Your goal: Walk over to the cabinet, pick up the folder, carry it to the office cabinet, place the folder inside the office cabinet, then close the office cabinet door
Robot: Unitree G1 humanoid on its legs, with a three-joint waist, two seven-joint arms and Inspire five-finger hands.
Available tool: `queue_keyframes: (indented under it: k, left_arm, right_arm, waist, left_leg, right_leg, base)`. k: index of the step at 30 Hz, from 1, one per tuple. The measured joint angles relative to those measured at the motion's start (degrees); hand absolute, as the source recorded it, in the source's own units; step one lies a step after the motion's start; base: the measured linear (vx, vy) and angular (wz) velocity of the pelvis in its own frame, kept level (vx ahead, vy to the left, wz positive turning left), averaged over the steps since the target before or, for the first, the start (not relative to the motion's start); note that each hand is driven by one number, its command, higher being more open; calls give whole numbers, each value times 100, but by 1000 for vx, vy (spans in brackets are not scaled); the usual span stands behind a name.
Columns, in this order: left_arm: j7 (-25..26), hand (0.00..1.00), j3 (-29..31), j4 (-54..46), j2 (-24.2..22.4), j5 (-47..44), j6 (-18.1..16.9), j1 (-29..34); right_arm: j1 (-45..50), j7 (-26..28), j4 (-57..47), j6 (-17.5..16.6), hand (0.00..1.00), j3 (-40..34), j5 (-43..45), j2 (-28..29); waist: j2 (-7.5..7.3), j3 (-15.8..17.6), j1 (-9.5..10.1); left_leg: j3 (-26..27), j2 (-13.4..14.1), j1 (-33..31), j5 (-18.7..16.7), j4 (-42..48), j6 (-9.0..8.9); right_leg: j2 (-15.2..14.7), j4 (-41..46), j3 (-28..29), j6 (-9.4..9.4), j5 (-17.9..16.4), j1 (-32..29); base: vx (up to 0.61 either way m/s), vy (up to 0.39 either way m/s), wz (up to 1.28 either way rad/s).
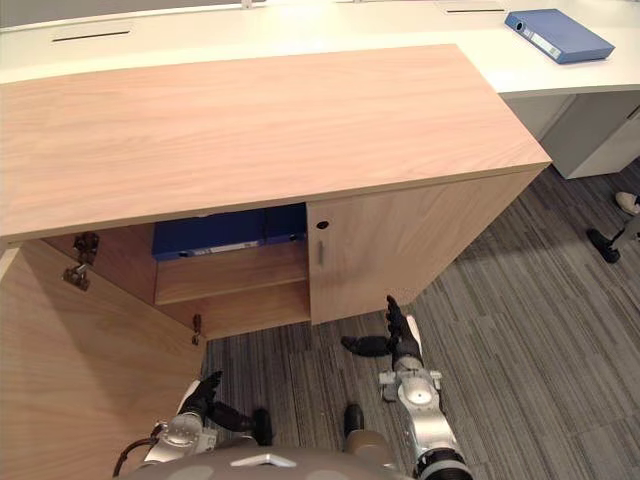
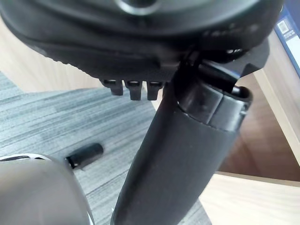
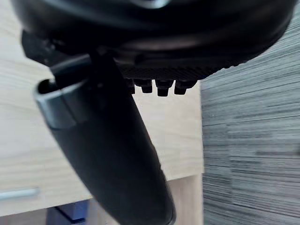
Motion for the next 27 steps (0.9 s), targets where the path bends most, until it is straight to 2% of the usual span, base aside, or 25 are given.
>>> queue_keyframes:
  k: [7,19,22,23,25,27]
  left_arm:
    - [-48,100,-43,11,-39,13,-2,16]
    - [-47,100,11,25,-73,-120,-3,59]
    - [-50,100,34,26,-72,-238,-4,42]
    - [-50,100,44,25,-66,-243,-4,32]
    - [-48,100,99,23,-96,-249,-4,0]
    - [-43,100,212,15,-160,-280,-4,-47]
  right_arm:
    - [168,-9,1316,21,100,-25,-404,0]
    - [74,-188,1957,30,100,-552,-371,-67]
    - [-41,-198,2130,34,100,-702,-347,-49]
    - [-10,-202,2169,34,100,-702,-321,-40]
    - [10,-204,2233,35,100,-740,-219,-32]
    - [30,-207,2234,35,100,-908,-143,-8]
  waist:
    - [43,-29,-31]
    - [90,-39,-37]
    - [88,8,-30]
    - [64,16,-25]
    - [69,28,-31]
    - [119,53,-28]
  left_leg:
    - [20,1,103,-22,-1,-2]
    - [406,0,265,-109,33,-3]
    - [370,-9,171,-92,58,17]
    - [245,-35,111,-99,128,18]
    - [-33,-25,-4,-130,210,52]
    - [-444,-5,-183,-125,313,10]
  right_leg:
    - [1,-52,6,-1,1,114]
    - [45,128,419,3,-4,-25]
    - [56,741,498,25,-284,-344]
    - [16,1158,487,32,-530,-492]
    - [-22,1541,546,97,-748,-577]
    - [32,1713,943,136,-866,-566]
  base:
    - [0,0,0]
    - [7,9,-17]
    - [-38,-13,8]
    - [-44,-38,38]
    - [-28,-60,68]
    - [-28,-63,106]
